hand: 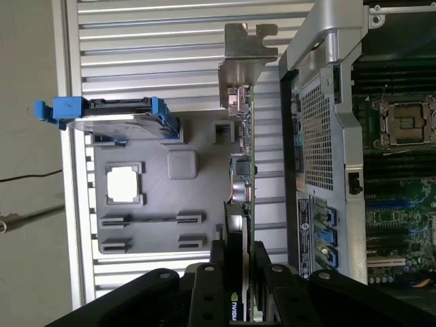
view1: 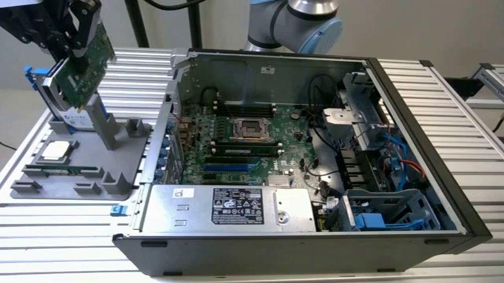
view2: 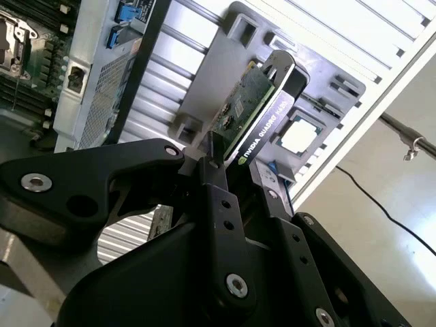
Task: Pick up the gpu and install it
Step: 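Pick up the gpu and move the gpu toward the slot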
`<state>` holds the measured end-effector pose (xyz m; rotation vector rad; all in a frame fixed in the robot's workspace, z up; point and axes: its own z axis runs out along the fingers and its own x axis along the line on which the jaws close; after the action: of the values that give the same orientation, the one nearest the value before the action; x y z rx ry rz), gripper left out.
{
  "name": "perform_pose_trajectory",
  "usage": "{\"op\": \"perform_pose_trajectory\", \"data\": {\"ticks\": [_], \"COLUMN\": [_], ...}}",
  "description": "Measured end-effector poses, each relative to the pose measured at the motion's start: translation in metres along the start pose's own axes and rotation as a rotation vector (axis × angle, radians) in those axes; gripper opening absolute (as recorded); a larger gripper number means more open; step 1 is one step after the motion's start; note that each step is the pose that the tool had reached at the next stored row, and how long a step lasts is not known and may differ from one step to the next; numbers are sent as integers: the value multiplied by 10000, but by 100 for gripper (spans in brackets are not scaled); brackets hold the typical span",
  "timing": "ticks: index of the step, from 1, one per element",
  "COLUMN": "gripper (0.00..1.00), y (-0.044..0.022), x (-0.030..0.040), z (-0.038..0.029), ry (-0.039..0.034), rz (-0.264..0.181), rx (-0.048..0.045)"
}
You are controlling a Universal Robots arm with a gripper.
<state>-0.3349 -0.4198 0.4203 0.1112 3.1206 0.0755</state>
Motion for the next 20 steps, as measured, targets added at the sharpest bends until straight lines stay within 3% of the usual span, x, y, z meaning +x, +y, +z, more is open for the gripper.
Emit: {"op": "perform_pose_trajectory", "data": {"ticks": [9, 20], "gripper": [0, 0], "y": [2, 12], "x": [-13, -153], "z": [-22, -19], "ry": [2, 1], "rz": [-2, 0], "rx": [1, 1]}}
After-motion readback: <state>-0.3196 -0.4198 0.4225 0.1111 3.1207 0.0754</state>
